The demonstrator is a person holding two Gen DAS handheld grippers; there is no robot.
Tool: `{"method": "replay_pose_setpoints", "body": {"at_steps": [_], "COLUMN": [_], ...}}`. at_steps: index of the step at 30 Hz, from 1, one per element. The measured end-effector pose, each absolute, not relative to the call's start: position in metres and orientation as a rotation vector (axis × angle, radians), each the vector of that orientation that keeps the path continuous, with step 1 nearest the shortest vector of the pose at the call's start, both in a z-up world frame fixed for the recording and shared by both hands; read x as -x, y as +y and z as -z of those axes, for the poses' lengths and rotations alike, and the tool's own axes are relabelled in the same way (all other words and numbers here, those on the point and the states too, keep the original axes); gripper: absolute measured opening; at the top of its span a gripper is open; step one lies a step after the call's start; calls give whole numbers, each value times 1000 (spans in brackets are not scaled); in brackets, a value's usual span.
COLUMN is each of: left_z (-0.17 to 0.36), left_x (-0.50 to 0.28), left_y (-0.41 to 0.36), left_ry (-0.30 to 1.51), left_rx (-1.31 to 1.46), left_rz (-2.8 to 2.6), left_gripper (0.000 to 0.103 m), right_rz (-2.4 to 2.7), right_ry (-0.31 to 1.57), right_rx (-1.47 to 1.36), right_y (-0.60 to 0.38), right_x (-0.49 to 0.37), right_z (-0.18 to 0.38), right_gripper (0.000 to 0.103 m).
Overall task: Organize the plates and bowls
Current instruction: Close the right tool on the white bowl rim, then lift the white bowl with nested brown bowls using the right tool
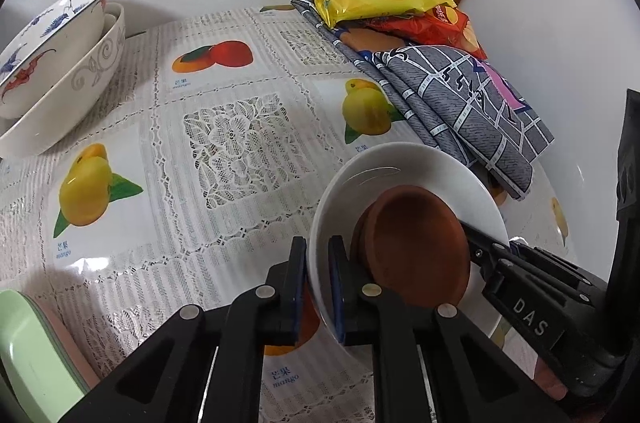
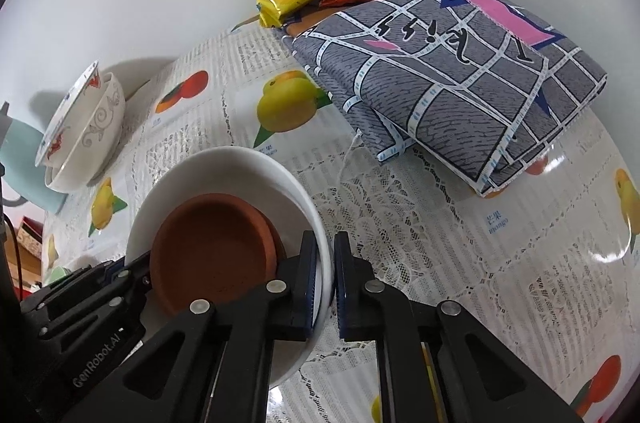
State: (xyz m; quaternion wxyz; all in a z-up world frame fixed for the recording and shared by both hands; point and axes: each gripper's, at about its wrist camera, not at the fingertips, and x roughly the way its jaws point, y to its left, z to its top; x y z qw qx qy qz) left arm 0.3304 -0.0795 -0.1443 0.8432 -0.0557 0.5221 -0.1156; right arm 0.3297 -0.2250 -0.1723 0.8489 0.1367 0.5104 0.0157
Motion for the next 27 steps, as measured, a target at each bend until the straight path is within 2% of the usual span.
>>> {"method": "replay_pose_setpoints", "body": {"at_steps": [27], "left_z": [145], "left_x": [-331], "left_y": [-78], "left_ry": [1130], "left_rx": [106], "left_rz": [242], "left_gripper": [11], "right_rz": [-33], "right_ry": [1099], "right_rx": [-271], "right_y": [-222], "right_x": [-327], "right_z": [171], "right_gripper": [9]}}
